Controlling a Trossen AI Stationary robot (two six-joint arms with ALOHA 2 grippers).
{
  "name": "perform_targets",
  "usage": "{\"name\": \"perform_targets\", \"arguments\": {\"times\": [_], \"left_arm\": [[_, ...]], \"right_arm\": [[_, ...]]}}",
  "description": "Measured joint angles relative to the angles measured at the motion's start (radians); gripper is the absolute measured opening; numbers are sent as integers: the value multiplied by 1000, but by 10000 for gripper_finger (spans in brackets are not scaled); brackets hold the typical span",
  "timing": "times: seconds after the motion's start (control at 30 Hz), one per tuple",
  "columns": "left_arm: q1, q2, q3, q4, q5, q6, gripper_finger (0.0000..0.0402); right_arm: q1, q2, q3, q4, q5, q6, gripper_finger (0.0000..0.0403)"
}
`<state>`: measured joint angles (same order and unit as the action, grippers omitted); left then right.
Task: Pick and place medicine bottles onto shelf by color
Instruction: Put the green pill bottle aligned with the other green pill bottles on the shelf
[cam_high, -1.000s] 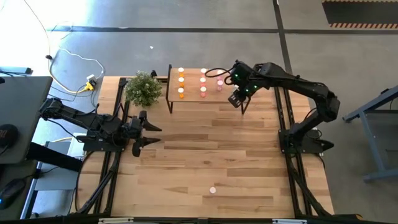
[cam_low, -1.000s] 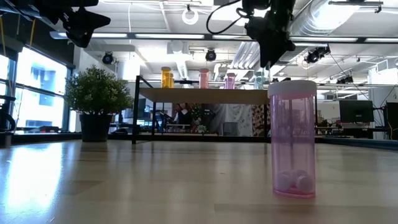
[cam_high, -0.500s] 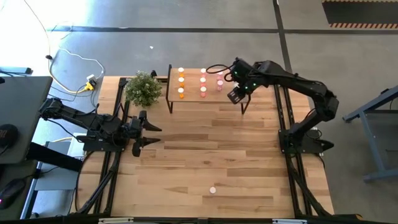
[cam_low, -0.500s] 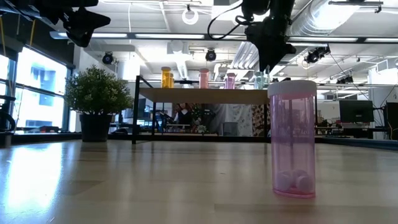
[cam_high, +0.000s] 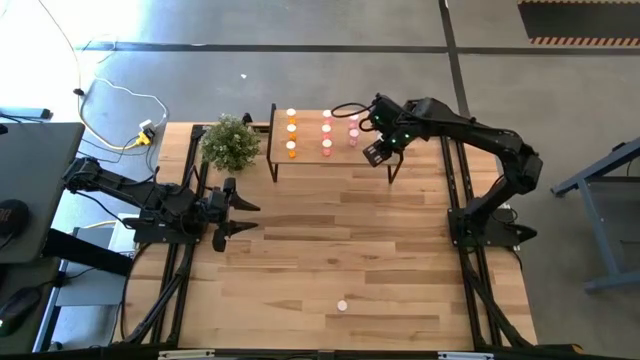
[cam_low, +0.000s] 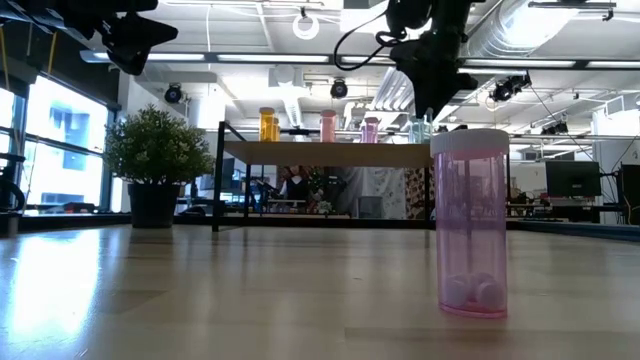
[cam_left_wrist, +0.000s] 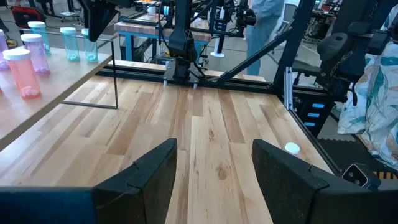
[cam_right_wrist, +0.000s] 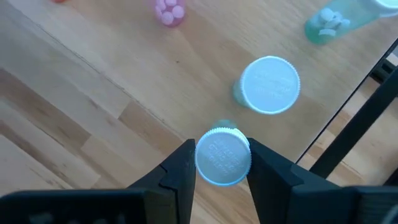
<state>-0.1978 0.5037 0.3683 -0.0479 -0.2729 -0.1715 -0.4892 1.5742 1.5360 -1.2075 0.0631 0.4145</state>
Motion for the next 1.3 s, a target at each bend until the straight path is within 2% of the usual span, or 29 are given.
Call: {"name": "perform_targets", "arguments": {"times": [0.6, 0.9, 1.3], "left_arm": [[0, 0, 0, 0, 0, 0, 200], [0, 0, 0, 0, 0, 10, 200], [0, 0, 0, 1, 0, 10, 200]], "right_arm": [[-2, 0, 0, 0, -4, 29, 116], [-1, 0, 0, 0, 15, 41, 164], [-7, -19, 0, -1, 24, 39, 167]]}}
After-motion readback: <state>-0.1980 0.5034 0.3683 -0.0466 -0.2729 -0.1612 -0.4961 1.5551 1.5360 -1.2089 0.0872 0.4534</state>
